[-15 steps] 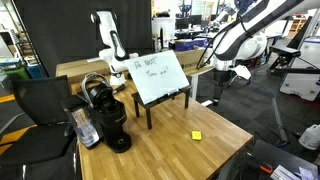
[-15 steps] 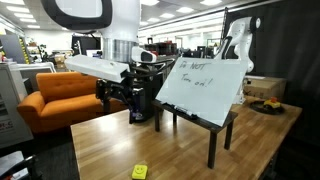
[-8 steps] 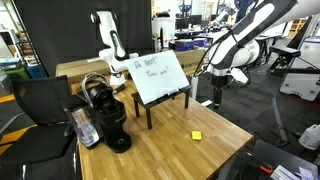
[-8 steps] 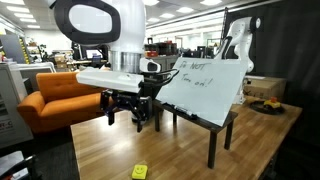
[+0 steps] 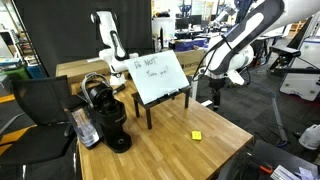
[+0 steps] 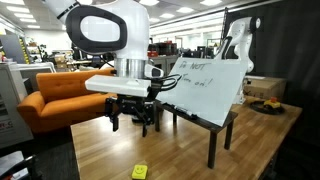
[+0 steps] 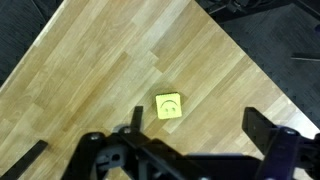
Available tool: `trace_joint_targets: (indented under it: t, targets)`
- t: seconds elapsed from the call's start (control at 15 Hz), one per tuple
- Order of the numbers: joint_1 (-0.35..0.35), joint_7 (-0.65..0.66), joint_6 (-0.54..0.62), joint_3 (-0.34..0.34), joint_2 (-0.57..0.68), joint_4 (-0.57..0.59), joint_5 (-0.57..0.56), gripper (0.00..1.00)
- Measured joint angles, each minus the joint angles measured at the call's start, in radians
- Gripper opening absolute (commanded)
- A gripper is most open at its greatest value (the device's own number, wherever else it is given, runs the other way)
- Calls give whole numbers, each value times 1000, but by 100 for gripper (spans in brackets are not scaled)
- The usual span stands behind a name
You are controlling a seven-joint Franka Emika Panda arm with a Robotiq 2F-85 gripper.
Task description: Use the eraser to clean the whiteboard
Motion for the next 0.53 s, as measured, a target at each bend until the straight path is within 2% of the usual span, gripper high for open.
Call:
trace_joint_targets:
  t: [0.53]
  targets:
    - [-11, -14, 3, 21, 37, -7, -1, 100]
